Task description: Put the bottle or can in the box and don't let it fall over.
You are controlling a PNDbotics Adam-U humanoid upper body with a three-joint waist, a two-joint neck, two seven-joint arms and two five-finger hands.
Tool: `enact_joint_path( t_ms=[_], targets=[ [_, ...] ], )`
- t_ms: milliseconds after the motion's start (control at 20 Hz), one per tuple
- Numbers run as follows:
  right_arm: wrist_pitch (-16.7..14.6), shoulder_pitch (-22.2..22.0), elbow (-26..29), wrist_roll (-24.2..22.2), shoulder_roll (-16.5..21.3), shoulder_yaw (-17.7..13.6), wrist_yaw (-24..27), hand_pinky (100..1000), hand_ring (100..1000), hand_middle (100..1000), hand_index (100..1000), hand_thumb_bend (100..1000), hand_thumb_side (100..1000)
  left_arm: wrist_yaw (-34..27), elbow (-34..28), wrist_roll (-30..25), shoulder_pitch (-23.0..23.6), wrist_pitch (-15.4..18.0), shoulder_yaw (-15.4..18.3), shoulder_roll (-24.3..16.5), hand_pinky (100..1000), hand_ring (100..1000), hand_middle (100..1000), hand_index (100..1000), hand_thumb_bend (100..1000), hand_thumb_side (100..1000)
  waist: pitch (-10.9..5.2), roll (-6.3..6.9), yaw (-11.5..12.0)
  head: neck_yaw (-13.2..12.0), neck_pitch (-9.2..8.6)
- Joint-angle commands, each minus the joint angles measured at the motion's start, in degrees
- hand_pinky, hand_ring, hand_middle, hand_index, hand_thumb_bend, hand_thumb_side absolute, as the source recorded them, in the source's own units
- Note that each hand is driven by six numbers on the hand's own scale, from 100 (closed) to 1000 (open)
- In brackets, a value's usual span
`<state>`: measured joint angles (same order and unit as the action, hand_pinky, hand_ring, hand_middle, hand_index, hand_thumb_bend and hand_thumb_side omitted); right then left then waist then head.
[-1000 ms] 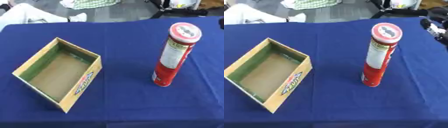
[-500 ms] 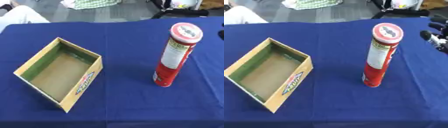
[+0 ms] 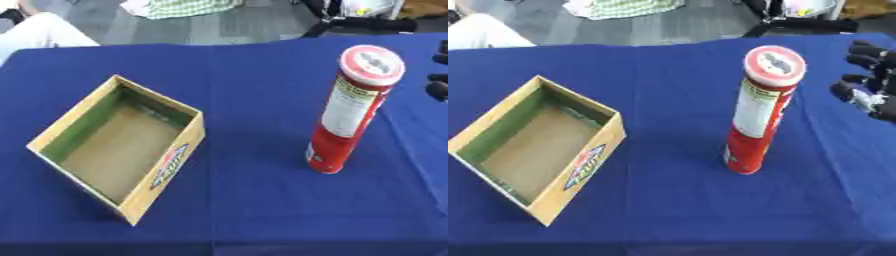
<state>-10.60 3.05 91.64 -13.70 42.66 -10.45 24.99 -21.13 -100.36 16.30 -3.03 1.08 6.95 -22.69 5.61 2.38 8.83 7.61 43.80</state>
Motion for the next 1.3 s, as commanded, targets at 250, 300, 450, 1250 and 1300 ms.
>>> enact_joint_path(
  t_ms=[250,300,450,1250,1300],
  targets=[
    [-0.88,0.58,-1.01,-4.75,1.20,-0.06,-0.17,852,980,1000,844,578,278,0.44,-1.11,-0.01,-0.38,0.01,0.59,-2.01,702,995,913,855,508,884,-0.57,-0.07,0.06,-0.13,0.32],
    [-0.97,0.58,-1.13,-5.12,1.16,-0.01,-0.08,852,980,1000,844,578,278,0.44,-1.11,-0.02,-0.38,0.01,0.58,-2.01,702,995,913,855,508,884,-0.56,-0.07,0.07,-0.12,0.32],
    [-0.95,0.51,-1.47,-5.99,1.00,0.26,0.10,852,981,1000,843,578,279,0.43,-1.10,-0.07,-0.41,-0.01,0.55,-2.00,702,995,913,855,507,884,-0.54,-0.07,0.10,-0.11,0.32],
    [0.58,0.85,-2.69,-9.42,-0.28,2.56,-1.19,862,1000,1000,865,576,259,0.30,-1.09,-0.26,-0.55,-0.06,0.40,-1.84,702,997,914,854,502,884,-0.36,-0.01,0.46,0.35,0.32],
    [0.66,0.91,-2.71,-9.67,-0.36,2.67,-1.30,862,1000,1000,865,575,260,0.30,-1.08,-0.25,-0.54,-0.06,0.41,-1.82,702,997,914,854,507,885,-0.34,-0.01,0.49,0.36,0.32]
  ],
)
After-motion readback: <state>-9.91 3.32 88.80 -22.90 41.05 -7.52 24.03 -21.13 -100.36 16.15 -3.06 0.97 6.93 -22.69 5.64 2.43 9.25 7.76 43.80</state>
